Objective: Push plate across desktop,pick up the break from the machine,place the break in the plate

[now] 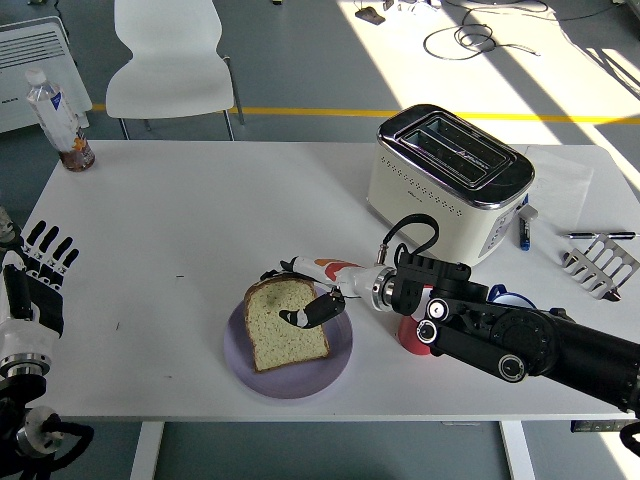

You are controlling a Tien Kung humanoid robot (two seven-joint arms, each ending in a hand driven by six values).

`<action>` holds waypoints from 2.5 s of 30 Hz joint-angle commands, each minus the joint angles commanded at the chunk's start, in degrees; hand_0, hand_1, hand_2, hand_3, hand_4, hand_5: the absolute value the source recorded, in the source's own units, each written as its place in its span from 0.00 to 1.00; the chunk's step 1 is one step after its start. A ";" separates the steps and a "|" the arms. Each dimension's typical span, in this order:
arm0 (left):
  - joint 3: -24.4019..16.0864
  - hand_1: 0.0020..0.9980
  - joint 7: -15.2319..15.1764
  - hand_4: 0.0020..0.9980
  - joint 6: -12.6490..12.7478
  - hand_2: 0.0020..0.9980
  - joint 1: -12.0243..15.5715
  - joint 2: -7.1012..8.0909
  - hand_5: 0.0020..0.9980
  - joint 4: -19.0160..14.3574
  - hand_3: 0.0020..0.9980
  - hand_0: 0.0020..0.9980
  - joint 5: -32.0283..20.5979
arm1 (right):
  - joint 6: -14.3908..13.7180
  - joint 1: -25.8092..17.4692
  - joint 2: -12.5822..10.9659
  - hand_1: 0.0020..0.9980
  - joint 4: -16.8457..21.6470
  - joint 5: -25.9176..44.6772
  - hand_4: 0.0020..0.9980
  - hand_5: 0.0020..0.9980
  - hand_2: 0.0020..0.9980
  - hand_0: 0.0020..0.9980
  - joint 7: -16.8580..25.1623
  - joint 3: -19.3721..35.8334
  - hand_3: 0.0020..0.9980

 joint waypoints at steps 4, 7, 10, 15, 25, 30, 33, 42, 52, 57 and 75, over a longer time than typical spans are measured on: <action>-0.19 0.83 -0.02 0.51 -0.01 0.89 -0.02 -0.17 1.00 0.02 0.86 0.81 0.00 | -5.09 0.23 0.08 0.88 0.18 -0.24 0.75 0.20 0.99 0.86 1.57 1.56 1.00; -0.24 0.83 -0.02 0.51 -0.03 0.89 -0.11 -0.17 1.00 -0.02 0.86 0.81 0.00 | -7.70 0.38 0.07 0.88 0.53 0.39 0.75 0.20 0.99 0.86 2.94 2.83 1.00; -0.36 0.83 -0.03 0.51 -0.05 0.89 -0.22 -0.15 1.00 -0.19 0.86 0.81 -0.03 | -10.12 0.06 -0.35 0.88 1.97 1.63 0.75 0.19 0.99 0.87 4.45 4.64 1.00; 0.01 0.83 -0.02 0.51 -0.03 0.89 -0.23 0.10 1.00 -0.68 0.86 0.81 -0.01 | -11.40 -2.85 -3.03 0.85 7.05 4.81 0.73 0.21 0.94 0.86 7.33 9.54 0.97; -1.87 0.83 -0.05 0.51 0.12 0.89 -0.10 0.60 1.00 -2.29 0.86 0.81 0.11 | -1.44 -19.55 -10.93 0.80 27.95 24.70 0.62 0.36 0.84 0.81 9.27 31.36 0.85; -3.23 0.83 -0.02 0.51 0.17 0.89 -0.30 0.33 1.00 -3.04 0.86 0.81 0.27 | 0.17 -26.58 -11.79 0.79 31.68 35.07 0.60 0.44 0.82 0.80 9.06 43.06 0.83; -3.47 0.83 0.06 0.51 0.19 0.89 -0.71 0.32 1.00 -3.92 0.86 0.81 -0.09 | 0.22 -31.66 -11.46 0.78 30.32 37.35 0.57 0.53 0.81 0.79 9.26 50.48 0.82; -1.17 0.82 0.30 0.51 0.14 0.89 -0.13 1.03 1.00 -4.72 0.86 0.81 -0.89 | -0.13 -43.32 -10.71 0.77 27.05 38.91 0.57 0.54 0.80 0.79 10.44 69.35 0.81; 1.50 0.82 0.89 0.51 0.09 0.88 0.38 1.63 1.00 -4.29 0.86 0.81 -0.91 | -0.39 -51.38 -9.92 0.77 24.66 40.34 0.55 0.58 0.80 0.79 10.81 78.23 0.81; 2.99 0.83 1.28 0.51 0.06 0.88 -0.16 2.06 1.00 -4.09 0.86 0.81 -0.63 | 0.05 -52.31 -9.35 0.77 23.44 40.92 0.55 0.58 0.81 0.80 10.12 79.54 0.81; 3.23 0.83 1.72 0.51 -0.01 0.88 -1.91 2.23 1.00 -3.84 0.85 0.81 -0.09 | 1.94 -50.78 -8.83 0.82 23.85 40.38 0.57 0.61 0.86 0.85 8.33 80.61 0.85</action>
